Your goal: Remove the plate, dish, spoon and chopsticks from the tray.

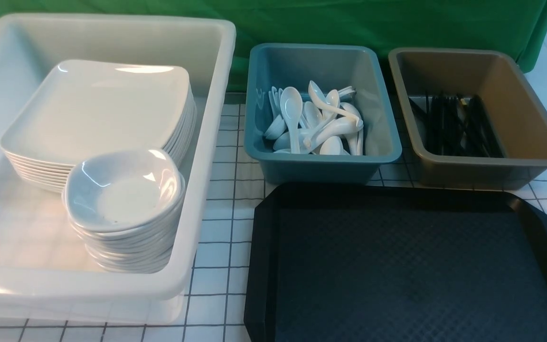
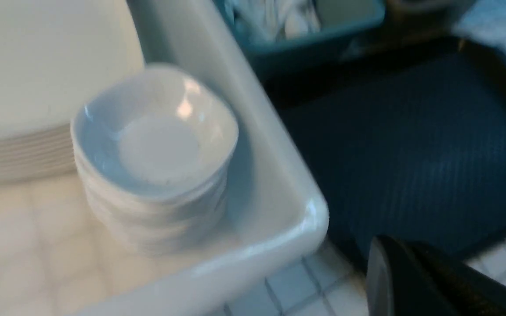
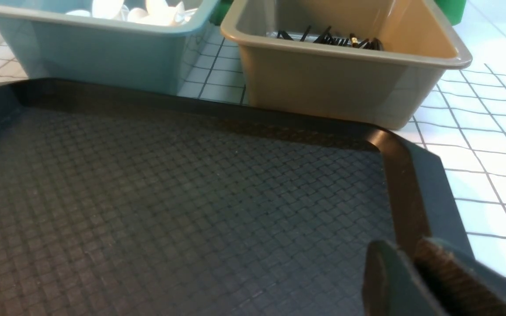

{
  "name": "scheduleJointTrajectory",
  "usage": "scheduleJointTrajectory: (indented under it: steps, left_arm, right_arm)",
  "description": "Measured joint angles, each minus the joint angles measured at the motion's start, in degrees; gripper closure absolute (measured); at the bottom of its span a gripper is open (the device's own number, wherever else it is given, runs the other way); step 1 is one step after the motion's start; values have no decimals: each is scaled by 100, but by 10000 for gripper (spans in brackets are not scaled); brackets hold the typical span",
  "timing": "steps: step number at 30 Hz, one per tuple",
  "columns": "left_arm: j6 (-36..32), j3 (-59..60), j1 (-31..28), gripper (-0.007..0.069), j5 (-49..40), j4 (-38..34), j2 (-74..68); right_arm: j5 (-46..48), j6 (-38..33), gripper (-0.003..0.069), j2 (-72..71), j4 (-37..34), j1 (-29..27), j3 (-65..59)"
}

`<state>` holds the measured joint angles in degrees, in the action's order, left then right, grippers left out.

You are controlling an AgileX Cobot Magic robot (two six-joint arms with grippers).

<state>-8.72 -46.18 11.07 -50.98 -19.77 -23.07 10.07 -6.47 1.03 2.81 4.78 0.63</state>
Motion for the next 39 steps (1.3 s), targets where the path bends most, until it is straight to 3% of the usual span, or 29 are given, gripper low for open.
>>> scheduleJointTrajectory:
  steps: [1, 4, 7, 19, 23, 26, 29, 36, 39]
  left_arm:
    - [0, 369, 0, 606, 798, -263, 369]
    - [0, 907, 0, 606, 2042, -709, 901]
    - [0, 1166, 0, 606, 2500, -697, 1112]
    - [35, 1434, 0, 606, 2281, 842, 1171]
    - [690, 1642, 0, 604, 2370, 1589, 1171]
    - [1807, 2184, 0, 604, 2608, 2425, 1185]
    - [2186, 2788, -26, 604, 2624, 2784, 1401]
    - [1591, 3780, -590, 604, 3323, 2068, 1911]
    - [1164, 4084, -1091, 604, 3897, 1595, 1996]
  right_arm:
    - [0, 0, 504, 0, 0, 0, 0]
    - [0, 0, 498, 0, 0, 0, 0]
    - [0, 0, 494, 0, 0, 0, 0]
    - [3, 0, 463, 0, 4, 0, 0]
    - [3, 0, 463, 0, 4, 0, 0]
    - [3, 0, 460, 0, 4, 0, 0]
    - [3, 0, 460, 0, 4, 0, 0]
    - [7, 0, 455, 0, 4, 0, 0]
    - [7, 0, 449, 0, 4, 0, 0]
